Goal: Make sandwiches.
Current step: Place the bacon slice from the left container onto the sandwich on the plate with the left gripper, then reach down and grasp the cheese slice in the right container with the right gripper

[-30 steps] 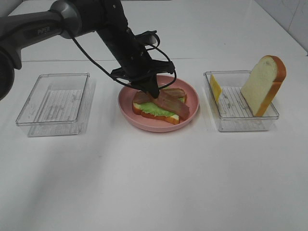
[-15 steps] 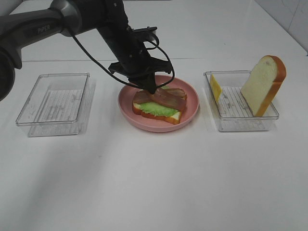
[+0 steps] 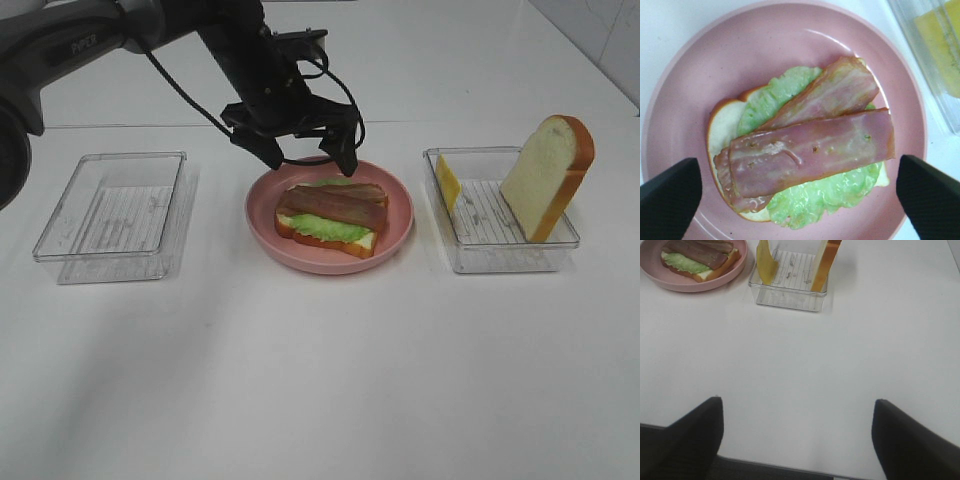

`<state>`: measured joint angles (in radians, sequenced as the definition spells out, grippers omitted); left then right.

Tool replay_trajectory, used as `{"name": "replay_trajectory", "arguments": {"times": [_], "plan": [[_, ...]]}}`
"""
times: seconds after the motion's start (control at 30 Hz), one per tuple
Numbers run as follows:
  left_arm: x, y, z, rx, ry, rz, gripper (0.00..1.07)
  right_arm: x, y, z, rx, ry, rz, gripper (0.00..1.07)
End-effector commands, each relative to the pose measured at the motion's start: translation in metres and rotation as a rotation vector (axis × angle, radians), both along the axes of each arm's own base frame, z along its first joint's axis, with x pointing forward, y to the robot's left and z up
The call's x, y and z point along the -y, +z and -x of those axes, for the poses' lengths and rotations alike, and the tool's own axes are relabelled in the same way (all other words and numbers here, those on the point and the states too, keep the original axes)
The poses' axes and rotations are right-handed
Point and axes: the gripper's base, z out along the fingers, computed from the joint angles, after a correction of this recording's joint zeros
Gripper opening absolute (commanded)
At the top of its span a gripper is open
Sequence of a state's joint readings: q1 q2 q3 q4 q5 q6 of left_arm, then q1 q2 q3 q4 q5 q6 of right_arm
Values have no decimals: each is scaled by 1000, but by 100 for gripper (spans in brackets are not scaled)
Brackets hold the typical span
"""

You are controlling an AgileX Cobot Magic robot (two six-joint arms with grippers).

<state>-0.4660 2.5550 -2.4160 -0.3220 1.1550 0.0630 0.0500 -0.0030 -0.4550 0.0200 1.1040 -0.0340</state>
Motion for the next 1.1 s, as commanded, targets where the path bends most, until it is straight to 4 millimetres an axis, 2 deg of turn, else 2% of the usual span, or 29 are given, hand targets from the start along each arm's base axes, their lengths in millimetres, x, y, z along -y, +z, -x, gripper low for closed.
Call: {"name": "replay_trajectory", "arguments": {"times": [0.03, 0.1, 0.23, 0.27, 0.47, 0.5, 0.6, 0.67, 0.7, 0.77, 0.8, 0.83, 0.9, 0.93, 0.97, 1.0, 1.07, 1.1], "plan": [[2, 17, 3, 17, -7, 6, 102, 0, -1, 4, 35, 5, 0, 80], [-2, 35, 5, 29, 10, -21, 102, 0, -1, 4, 35, 5, 0, 80], [-9, 41, 9, 11, 15, -86, 102, 0, -1, 4, 35, 5, 0, 80], [-16, 48, 10, 14, 35, -127, 102, 0, -1, 4, 35, 5, 0, 80], [-22, 69, 14, 38, 67, -118, 102, 0, -1, 4, 35, 5, 0, 80], [-24, 77, 18, 44, 67, -114, 102, 0, -1, 4, 35, 5, 0, 80], [-25, 82, 21, 44, 67, -114, 102, 0, -1, 4, 35, 5, 0, 80], [-34, 95, 34, 38, 65, -147, 102, 0, -1, 4, 35, 5, 0, 80], [-34, 95, 34, 38, 65, -147, 102, 0, -1, 4, 35, 5, 0, 80], [-49, 98, 46, 39, 72, -241, 102, 0, -1, 4, 35, 5, 0, 80], [-49, 98, 46, 39, 72, -241, 102, 0, -1, 4, 35, 5, 0, 80], [-60, 96, 55, 17, 75, -293, 102, 0, -1, 4, 35, 5, 0, 80], [-66, 99, 59, 9, 80, -301, 102, 0, -1, 4, 35, 5, 0, 80], [-81, 98, 67, -27, 98, -317, 102, 0, -1, 4, 35, 5, 0, 80], [-81, 98, 67, -27, 98, -317, 102, 0, -1, 4, 35, 5, 0, 80], [-95, 99, 74, -52, 120, -327, 102, 0, -1, 4, 35, 5, 0, 80], [-102, 97, 78, -70, 127, -335, 102, 0, -1, 4, 35, 5, 0, 80], [-116, 97, 87, -96, 149, -344, 102, 0, -1, 4, 35, 5, 0, 80]]}}
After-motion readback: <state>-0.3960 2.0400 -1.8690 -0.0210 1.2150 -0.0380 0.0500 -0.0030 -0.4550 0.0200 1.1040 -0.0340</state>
